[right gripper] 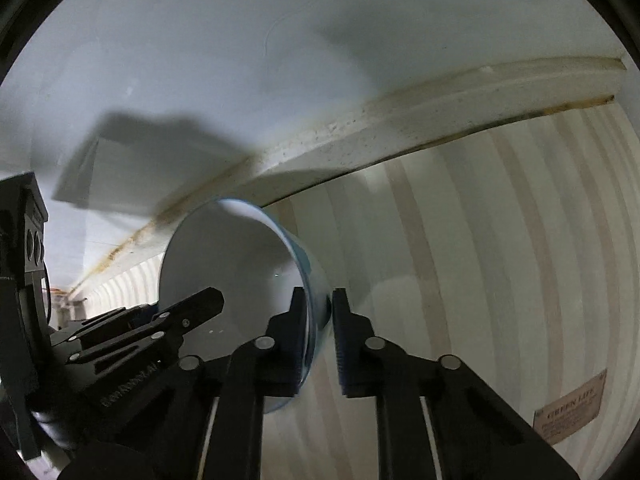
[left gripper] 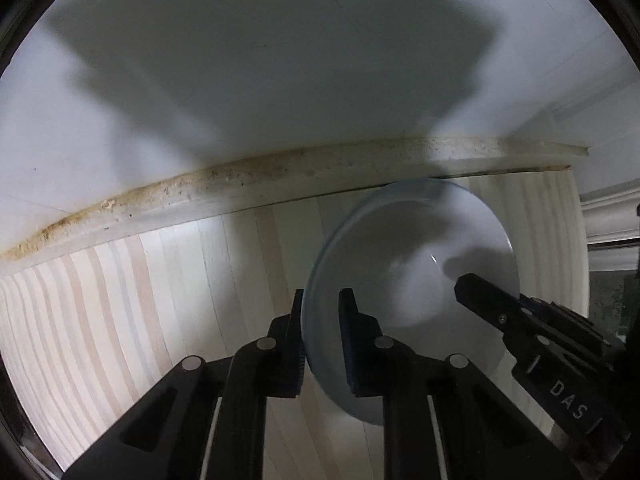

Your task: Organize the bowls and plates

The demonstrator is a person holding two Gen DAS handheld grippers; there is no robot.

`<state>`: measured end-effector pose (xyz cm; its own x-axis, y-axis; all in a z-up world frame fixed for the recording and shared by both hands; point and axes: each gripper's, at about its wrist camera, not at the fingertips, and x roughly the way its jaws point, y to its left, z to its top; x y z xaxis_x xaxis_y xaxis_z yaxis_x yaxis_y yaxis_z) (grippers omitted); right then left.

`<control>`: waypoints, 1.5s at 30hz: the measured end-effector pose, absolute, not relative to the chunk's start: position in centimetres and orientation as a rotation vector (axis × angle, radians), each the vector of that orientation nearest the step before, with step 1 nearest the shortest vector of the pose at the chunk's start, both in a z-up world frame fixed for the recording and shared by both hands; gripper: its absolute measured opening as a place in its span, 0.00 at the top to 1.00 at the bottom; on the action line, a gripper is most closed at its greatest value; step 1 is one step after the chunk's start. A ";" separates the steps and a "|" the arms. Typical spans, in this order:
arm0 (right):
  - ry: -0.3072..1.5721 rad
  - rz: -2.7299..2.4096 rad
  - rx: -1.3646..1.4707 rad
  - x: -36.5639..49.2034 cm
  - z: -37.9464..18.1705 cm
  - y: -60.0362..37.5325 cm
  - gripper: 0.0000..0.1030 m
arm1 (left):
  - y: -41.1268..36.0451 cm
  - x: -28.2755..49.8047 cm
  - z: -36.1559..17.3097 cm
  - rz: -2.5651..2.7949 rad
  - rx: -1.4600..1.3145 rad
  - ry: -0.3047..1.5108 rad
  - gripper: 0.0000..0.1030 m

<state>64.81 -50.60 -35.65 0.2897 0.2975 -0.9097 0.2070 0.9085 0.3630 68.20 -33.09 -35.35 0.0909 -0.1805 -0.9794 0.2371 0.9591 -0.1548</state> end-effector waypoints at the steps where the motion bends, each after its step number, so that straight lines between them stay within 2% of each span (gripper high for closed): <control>1: 1.284 0.059 0.455 64.6 -35.5 -50.3 0.87 | -33.1 68.0 -35.3 -0.308 0.053 1.440 0.87; 14: 1.272 0.079 0.445 62.1 -33.4 -48.4 0.90 | -32.5 63.2 -30.5 -0.339 0.043 1.370 0.87; 26: 1.196 0.119 0.406 54.6 -25.5 -45.8 0.90 | -28.7 57.3 -21.5 -0.384 0.043 1.269 0.87; 31: 1.170 0.134 0.393 50.4 -22.4 -45.8 0.90 | -27.5 53.8 -19.3 -0.395 0.043 1.254 0.87; 40: 1.167 0.172 0.385 42.9 -20.8 -44.6 0.89 | -25.3 47.5 -18.3 -0.409 0.043 1.250 0.87; 45: 1.208 0.190 0.387 38.9 -21.6 -43.2 0.89 | -25.3 45.1 -19.9 -0.411 0.044 1.272 0.87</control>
